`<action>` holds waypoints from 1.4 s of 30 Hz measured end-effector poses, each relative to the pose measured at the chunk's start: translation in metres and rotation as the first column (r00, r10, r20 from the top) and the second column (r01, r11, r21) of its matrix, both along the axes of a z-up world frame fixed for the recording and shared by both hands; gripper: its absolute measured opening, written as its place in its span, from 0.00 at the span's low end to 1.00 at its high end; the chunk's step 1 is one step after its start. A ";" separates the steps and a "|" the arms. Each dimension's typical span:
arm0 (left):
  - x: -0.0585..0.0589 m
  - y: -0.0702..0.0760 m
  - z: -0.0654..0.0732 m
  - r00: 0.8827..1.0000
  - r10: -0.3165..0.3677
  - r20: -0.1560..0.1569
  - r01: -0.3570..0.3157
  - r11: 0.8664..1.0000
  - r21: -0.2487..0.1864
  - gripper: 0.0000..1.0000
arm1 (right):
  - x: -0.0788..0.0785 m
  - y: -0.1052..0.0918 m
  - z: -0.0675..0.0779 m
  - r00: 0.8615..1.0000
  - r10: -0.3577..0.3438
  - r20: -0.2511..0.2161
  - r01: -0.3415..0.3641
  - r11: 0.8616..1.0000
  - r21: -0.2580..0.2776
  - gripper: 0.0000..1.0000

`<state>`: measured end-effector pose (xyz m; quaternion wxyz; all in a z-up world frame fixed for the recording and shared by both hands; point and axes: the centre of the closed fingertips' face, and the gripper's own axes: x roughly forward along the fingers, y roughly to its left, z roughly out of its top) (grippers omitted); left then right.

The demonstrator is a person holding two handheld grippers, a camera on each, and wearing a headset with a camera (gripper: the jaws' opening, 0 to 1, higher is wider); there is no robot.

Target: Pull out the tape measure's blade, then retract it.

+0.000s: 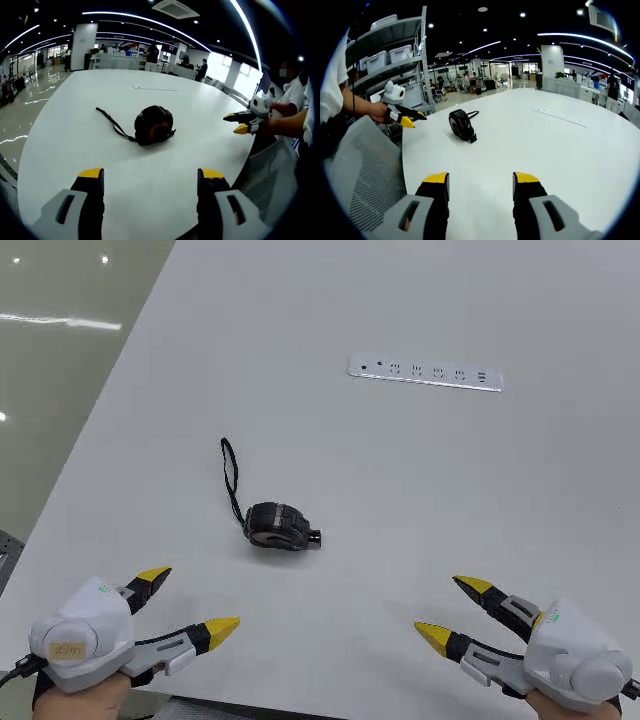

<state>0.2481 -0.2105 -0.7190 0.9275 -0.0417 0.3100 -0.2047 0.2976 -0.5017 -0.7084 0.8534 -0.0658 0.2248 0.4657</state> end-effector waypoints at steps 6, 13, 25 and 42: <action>-0.008 -0.003 0.000 1.000 -0.019 -0.003 0.019 1.000 0.005 0.74 | -0.007 -0.004 0.002 1.000 -0.010 0.004 0.010 1.000 -0.002 0.52; -0.013 -0.003 0.002 1.000 -0.005 -0.006 0.005 1.000 -0.021 0.74 | -0.014 -0.012 0.003 1.000 -0.031 -0.003 0.031 1.000 0.000 0.53; -0.026 0.006 0.000 1.000 0.020 -0.015 -0.020 1.000 -0.016 0.74 | -0.023 -0.023 0.009 0.998 -0.059 0.009 0.059 0.998 -0.004 0.55; -0.031 -0.001 0.008 1.000 0.021 -0.007 -0.022 1.000 -0.013 0.74 | -0.036 -0.037 0.010 0.995 -0.097 0.021 0.097 0.995 -0.012 0.56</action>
